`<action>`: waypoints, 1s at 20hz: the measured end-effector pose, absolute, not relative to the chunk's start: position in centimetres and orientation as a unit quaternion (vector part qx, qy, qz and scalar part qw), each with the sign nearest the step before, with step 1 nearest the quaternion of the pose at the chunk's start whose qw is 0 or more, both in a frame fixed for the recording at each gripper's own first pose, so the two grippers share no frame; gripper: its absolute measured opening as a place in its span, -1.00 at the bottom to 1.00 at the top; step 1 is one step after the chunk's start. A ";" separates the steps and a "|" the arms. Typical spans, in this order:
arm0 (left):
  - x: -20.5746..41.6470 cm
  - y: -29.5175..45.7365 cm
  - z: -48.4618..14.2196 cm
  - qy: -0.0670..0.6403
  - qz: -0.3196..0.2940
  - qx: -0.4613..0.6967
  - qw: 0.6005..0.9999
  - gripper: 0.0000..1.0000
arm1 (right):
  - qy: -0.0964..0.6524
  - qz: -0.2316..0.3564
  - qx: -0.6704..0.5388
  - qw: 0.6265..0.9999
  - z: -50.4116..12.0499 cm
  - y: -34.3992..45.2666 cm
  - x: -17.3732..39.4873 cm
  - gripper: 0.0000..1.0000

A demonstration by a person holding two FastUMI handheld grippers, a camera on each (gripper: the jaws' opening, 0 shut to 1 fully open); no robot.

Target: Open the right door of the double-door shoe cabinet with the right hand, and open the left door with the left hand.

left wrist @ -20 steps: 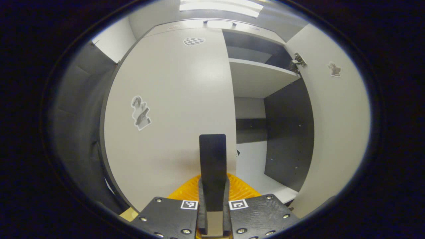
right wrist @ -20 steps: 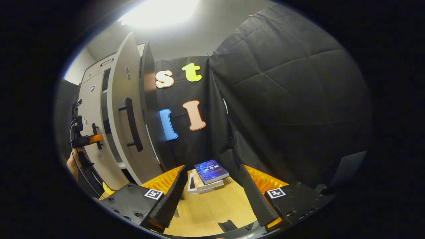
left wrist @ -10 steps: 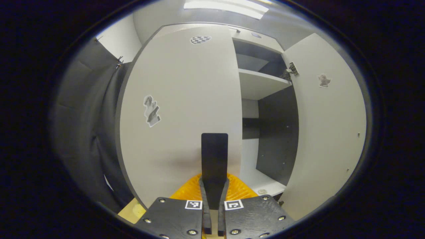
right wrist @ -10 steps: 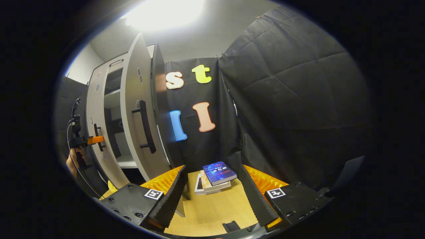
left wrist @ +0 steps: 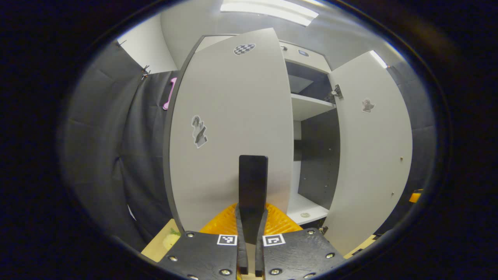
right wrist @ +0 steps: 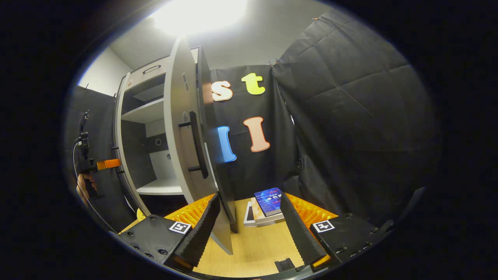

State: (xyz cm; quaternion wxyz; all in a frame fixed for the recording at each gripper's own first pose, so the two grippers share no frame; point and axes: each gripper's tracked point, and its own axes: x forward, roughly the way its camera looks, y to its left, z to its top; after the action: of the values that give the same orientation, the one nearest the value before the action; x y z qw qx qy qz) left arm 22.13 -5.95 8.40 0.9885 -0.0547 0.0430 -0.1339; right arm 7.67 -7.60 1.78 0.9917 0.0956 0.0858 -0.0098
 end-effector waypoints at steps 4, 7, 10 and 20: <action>21.2 -4.2 8.3 0.045 -0.139 -0.060 0.987 -0.78 | 0.087 0.008 0.084 0.993 2.2 -5.4 8.0 0.95; 20.6 -2.9 8.3 0.043 -0.141 -0.058 0.987 -0.83 | 0.088 0.016 0.075 0.993 2.3 -3.8 8.0 0.95; 19.9 -1.6 8.4 0.042 -0.154 -0.055 0.986 -0.83 | 0.083 0.023 0.069 0.994 2.7 -2.2 7.9 0.95; 18.7 2.4 8.4 0.033 -0.179 -0.062 0.981 -0.84 | 0.077 0.012 0.054 0.995 3.1 1.3 6.7 0.95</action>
State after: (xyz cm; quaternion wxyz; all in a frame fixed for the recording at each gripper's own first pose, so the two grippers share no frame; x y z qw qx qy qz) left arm 18.72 2.38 8.36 0.9813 -0.0616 0.0330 -0.1791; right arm 6.75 1.28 3.07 0.9955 0.0542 0.0773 0.0124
